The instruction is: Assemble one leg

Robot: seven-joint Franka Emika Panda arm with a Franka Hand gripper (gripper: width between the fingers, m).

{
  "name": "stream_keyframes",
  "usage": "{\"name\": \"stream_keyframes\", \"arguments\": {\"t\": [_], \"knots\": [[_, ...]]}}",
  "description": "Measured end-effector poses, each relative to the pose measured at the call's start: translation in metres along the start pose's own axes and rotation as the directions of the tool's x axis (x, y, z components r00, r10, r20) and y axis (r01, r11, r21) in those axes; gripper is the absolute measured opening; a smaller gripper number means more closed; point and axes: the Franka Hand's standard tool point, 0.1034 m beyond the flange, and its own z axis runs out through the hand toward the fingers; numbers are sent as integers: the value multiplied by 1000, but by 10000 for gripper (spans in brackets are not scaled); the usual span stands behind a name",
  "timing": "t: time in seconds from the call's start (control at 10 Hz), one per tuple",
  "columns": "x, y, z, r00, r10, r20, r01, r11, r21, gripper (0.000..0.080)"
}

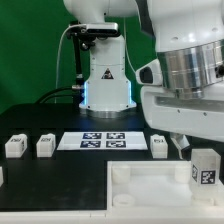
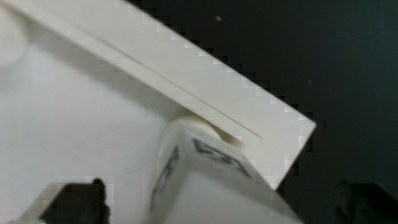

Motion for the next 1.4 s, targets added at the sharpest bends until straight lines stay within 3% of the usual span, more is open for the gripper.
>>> {"name": "stream_keyframes", "arguments": {"t": [0.2,0.3,0.4,0.5,0.6,0.7,0.8,0.9,1.0,1.2,1.4], "knots": [[1,0,1,980,-199,-4,199,980,-1,648],[5,-1,1,913,-407,-27,407,913,-16,649],[4,-6,-2,817,-575,-39,573,818,-47,649],[2,-9,-3,790,-611,-48,609,792,-48,649],[2,-8,-1,822,-567,-47,566,824,-38,649],[2,-9,-1,835,-549,-47,547,836,-36,549],[0,-9,-1,881,-471,-47,471,882,-24,549],[1,-9,-1,922,-384,-49,384,923,-18,372],[3,-8,-1,958,-281,-50,281,960,-10,323],[9,-6,-1,999,-3,-34,4,1000,24,324],[19,-3,-2,961,277,20,-278,960,43,323]]}}
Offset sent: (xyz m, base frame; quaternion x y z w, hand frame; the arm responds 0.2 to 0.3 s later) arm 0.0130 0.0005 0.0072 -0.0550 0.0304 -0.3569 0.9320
